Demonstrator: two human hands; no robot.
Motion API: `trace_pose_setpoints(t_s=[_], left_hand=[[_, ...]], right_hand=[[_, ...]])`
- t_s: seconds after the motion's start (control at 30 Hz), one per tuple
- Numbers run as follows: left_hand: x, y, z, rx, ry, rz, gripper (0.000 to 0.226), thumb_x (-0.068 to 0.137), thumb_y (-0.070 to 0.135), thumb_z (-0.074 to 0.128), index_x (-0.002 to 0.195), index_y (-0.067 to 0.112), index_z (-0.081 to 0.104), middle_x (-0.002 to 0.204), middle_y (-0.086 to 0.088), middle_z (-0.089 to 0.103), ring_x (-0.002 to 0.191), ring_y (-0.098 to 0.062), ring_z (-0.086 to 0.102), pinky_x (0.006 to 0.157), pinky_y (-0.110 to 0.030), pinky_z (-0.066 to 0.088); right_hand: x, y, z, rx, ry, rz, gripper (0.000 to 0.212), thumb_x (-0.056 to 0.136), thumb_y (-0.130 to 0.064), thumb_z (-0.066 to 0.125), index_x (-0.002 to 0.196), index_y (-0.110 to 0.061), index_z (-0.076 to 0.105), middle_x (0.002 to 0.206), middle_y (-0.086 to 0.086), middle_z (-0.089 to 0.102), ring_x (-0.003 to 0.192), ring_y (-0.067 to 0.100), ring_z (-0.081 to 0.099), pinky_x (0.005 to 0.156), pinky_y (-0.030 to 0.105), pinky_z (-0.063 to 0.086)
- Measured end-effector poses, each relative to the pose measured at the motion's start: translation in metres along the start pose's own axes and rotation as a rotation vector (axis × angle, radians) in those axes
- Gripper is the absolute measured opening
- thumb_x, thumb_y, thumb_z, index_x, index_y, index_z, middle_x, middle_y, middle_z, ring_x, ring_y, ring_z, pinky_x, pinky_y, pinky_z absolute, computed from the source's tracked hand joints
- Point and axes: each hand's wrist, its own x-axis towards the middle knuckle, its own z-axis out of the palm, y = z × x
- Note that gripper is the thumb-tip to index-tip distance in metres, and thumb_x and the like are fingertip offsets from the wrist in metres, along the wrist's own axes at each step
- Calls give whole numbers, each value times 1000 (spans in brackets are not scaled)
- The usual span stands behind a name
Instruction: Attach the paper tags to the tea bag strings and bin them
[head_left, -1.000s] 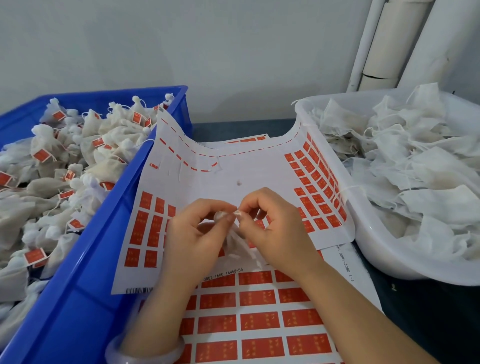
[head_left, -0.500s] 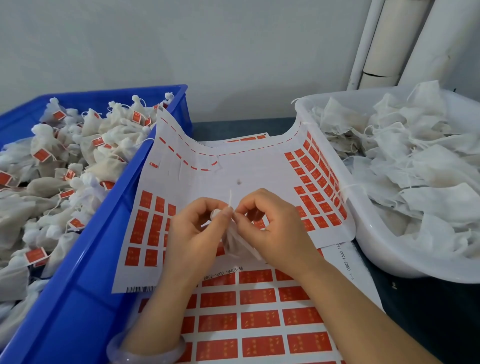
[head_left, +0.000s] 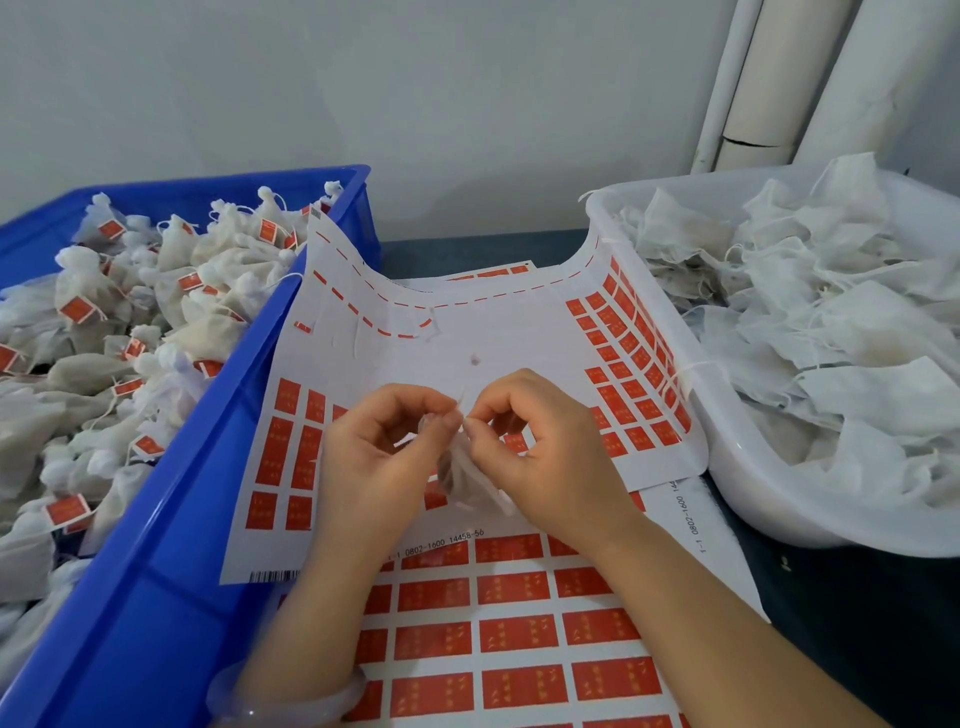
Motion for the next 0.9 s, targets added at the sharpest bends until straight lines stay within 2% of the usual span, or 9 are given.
trace_pose_setpoints(t_s=[0.1, 0.2, 0.3, 0.43, 0.53, 0.67, 0.77, 0.9], left_hand=[[-1, -1, 0, 164, -47, 109, 32, 84, 2, 62, 83, 34, 60, 72, 20, 64, 80, 5, 62, 61, -3, 45], [-2, -3, 1, 276, -98, 164, 23, 87, 6, 58, 89, 29, 58, 80, 21, 59, 84, 7, 59, 66, -2, 45], [-3, -6, 3, 340, -75, 161, 16, 90, 10, 54, 90, 26, 55, 81, 20, 56, 87, 5, 56, 69, -2, 44], [-4, -3, 6, 297, -58, 72, 26, 94, 13, 47, 81, 35, 50, 83, 15, 55, 84, 7, 54, 66, -1, 42], [-3, -2, 7, 209, -115, -124, 21, 95, 25, 45, 81, 33, 57, 80, 11, 60, 81, 9, 56, 65, -4, 45], [0, -4, 1, -277, -256, -473, 26, 84, 33, 50, 80, 24, 74, 85, -1, 73, 86, -14, 68, 79, -30, 52], [2, -5, 0, -442, -259, -544, 27, 78, 29, 53, 78, 15, 75, 82, -7, 72, 80, -18, 68, 74, -28, 56], [3, -8, -2, -418, -241, -569, 25, 84, 28, 52, 82, 11, 71, 73, -5, 67, 72, -17, 65, 74, -33, 52]], right_hand=[[0, 1, 0, -7, 6, -8, 16, 84, -25, 55, 87, -11, 61, 85, -10, 53, 75, 2, 51, 70, 8, 44], [0, 2, 0, -35, 18, -28, 16, 86, -24, 55, 87, -9, 60, 85, -6, 54, 75, 3, 49, 68, 8, 43], [0, 3, 1, -57, 4, -28, 16, 88, -24, 53, 90, -9, 59, 88, -3, 56, 78, 4, 49, 69, 11, 44], [1, 2, 1, -78, -30, -5, 11, 91, -25, 45, 90, -15, 50, 91, -7, 49, 78, 6, 48, 70, 10, 42], [1, 2, 1, -93, -57, 4, 6, 92, -25, 40, 90, -20, 43, 91, -6, 46, 77, 7, 47, 69, 11, 38], [1, 2, 4, -87, -82, -1, 9, 95, -22, 44, 94, -14, 49, 91, -3, 50, 80, 9, 49, 70, 12, 39], [1, 5, 1, 0, -61, 30, 8, 94, -17, 52, 98, -12, 57, 93, -6, 57, 81, 6, 54, 70, 11, 45], [-1, 5, -3, 104, 6, 46, 13, 85, -20, 57, 96, -15, 63, 91, -14, 59, 82, -1, 57, 68, 6, 45]])
